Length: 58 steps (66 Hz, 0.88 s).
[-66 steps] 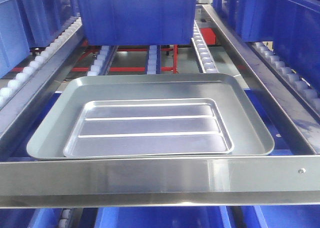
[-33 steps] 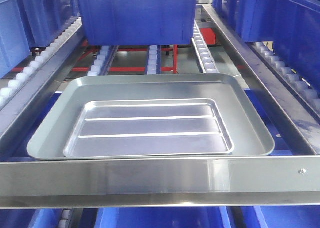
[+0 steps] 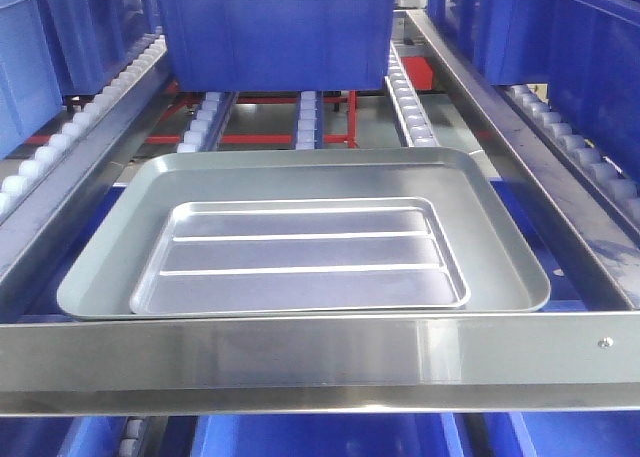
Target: Grab silver tray and stack on right shelf
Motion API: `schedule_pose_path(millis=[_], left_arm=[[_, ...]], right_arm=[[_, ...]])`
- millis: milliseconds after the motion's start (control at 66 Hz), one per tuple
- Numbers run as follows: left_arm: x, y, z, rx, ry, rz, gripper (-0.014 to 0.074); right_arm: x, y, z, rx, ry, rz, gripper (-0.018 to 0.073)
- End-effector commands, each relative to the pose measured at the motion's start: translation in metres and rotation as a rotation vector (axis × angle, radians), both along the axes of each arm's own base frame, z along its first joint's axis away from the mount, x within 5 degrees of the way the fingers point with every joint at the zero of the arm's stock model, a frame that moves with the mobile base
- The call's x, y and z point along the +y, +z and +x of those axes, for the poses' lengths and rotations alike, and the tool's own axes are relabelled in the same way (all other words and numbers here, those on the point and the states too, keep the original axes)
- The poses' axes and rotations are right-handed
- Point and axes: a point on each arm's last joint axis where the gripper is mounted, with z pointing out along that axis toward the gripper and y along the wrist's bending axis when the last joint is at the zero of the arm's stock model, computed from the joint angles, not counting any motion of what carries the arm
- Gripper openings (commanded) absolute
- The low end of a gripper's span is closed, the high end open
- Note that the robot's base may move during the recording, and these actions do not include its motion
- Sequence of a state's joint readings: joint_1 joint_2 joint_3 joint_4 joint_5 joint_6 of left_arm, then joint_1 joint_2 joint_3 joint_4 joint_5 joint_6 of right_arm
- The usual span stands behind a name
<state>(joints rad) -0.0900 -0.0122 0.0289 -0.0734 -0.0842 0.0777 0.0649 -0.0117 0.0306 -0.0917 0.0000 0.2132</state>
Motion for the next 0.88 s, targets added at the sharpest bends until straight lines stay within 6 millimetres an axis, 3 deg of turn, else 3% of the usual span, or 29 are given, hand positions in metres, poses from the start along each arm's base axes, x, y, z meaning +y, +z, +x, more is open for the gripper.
schedule_pose_path(millis=[0, 864], left_arm=[[0.0003, 0.0, -0.0013, -0.081, 0.007, 0.013, -0.0082], [0.0003, 0.0, -0.0013, -0.081, 0.007, 0.013, -0.0082]], right_arm=[[0.0004, 0.0095, -0.0026, -0.11, 0.002, -0.011, 0.0052], [0.0004, 0.0095, -0.0026, -0.11, 0.002, -0.011, 0.0052]])
